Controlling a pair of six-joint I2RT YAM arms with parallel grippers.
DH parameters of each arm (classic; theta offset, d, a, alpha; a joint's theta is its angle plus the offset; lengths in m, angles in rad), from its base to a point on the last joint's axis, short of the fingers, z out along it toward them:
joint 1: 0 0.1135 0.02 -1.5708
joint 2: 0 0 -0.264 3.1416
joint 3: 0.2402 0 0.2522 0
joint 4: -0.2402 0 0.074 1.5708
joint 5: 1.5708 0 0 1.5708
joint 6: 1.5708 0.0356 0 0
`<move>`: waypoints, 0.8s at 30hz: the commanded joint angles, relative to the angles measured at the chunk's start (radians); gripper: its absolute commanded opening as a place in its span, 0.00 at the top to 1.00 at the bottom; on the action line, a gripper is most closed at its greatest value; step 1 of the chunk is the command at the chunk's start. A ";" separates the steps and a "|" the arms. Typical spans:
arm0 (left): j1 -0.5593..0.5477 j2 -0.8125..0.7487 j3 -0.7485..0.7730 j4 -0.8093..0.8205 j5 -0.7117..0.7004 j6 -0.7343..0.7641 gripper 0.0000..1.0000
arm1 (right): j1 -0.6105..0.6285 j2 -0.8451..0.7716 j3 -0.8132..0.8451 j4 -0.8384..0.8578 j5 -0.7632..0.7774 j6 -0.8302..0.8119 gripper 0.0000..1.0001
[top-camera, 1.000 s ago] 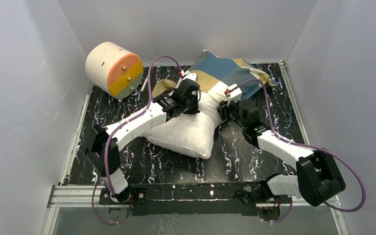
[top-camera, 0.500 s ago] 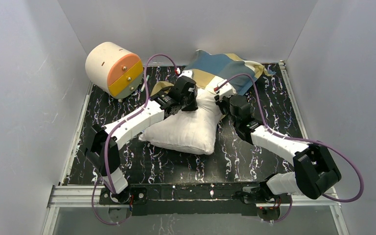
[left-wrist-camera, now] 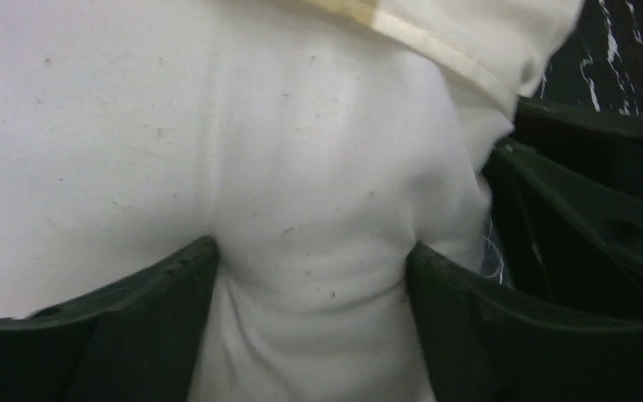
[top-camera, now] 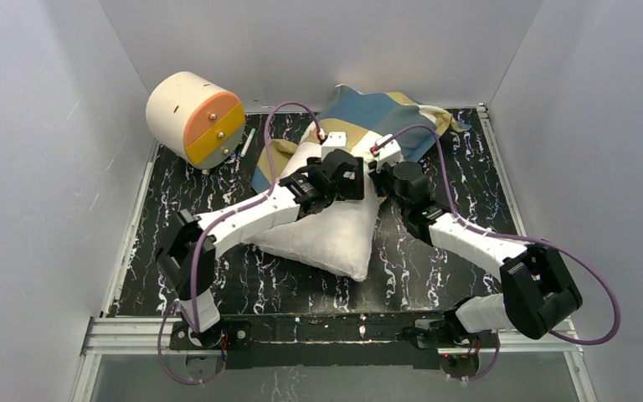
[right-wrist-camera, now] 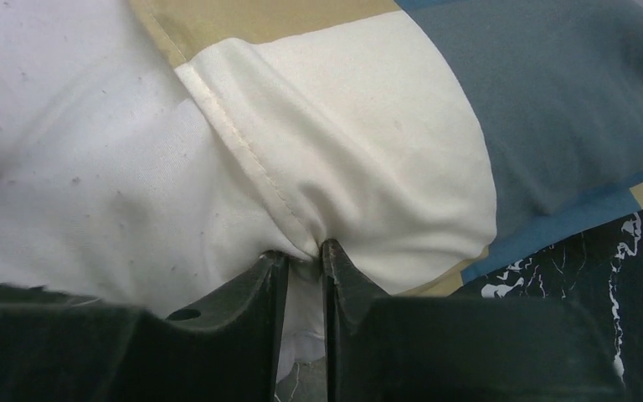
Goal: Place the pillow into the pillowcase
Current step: Stuff the pillow into the pillowcase.
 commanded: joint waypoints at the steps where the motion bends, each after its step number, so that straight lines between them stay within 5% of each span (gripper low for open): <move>1: 0.017 0.092 -0.033 0.110 -0.130 0.016 0.38 | -0.003 -0.071 0.032 0.026 -0.045 0.098 0.66; 3: 0.047 0.075 -0.052 0.134 -0.082 0.023 0.84 | -0.025 -0.136 0.045 -0.083 -0.065 0.132 0.60; 5: 0.074 0.017 -0.115 0.223 -0.003 0.044 1.00 | -0.061 -0.200 0.019 -0.100 -0.137 0.176 0.56; 14: 0.112 -0.063 -0.112 0.218 0.117 0.034 1.00 | -0.129 -0.156 0.015 -0.061 -0.307 0.082 0.53; 24: 0.114 -0.056 -0.107 0.231 0.138 -0.001 1.00 | -0.113 0.000 0.106 -0.007 -0.162 -0.061 0.48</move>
